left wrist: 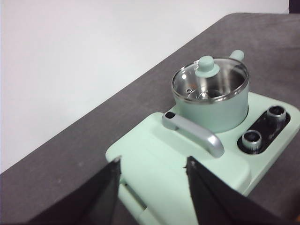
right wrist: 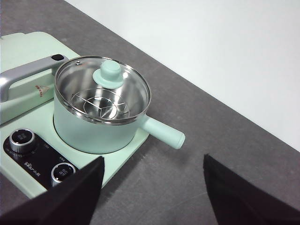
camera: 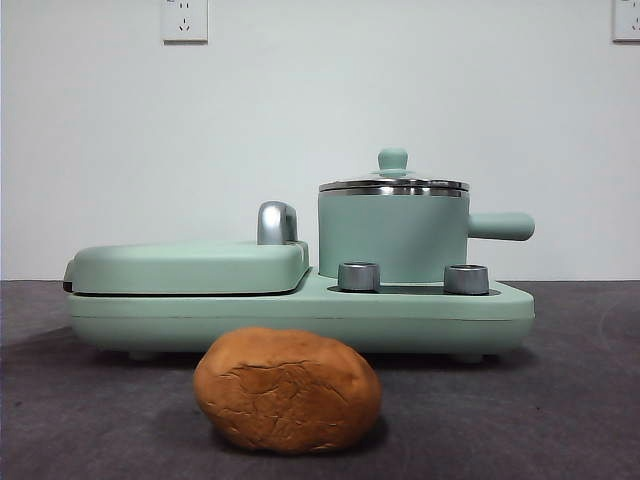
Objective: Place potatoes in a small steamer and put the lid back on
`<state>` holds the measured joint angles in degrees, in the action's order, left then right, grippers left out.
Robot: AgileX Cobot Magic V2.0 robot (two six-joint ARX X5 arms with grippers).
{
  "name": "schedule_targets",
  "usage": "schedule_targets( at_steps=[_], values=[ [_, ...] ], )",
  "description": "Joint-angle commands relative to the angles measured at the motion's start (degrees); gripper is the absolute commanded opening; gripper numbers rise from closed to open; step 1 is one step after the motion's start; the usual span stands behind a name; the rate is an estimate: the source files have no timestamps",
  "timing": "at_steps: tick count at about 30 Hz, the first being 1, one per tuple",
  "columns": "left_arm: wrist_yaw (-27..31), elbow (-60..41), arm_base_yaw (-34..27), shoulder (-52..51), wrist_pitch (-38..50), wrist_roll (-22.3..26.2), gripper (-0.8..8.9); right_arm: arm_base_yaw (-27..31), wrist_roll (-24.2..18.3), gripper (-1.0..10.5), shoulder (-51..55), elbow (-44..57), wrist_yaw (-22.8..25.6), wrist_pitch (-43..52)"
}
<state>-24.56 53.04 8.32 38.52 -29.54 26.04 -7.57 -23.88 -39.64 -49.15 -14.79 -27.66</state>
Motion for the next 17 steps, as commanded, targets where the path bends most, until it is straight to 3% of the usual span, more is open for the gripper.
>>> schedule_targets(
  at_steps=[1,11,17],
  values=[
    [-0.09,1.14,0.90,1.16,2.23,-2.86,2.53,-0.24,-0.31,3.4,-0.33,-1.20,0.02,0.39],
    [-0.07,1.14,9.01,12.96,16.15,-6.78,2.53,-0.24,1.40,3.4,-0.33,-1.20,-0.07,0.59],
    [0.09,2.16,14.08,24.50,28.44,-12.04,2.53,-0.24,2.71,3.4,-0.33,-1.20,-0.17,0.57]
  ],
)
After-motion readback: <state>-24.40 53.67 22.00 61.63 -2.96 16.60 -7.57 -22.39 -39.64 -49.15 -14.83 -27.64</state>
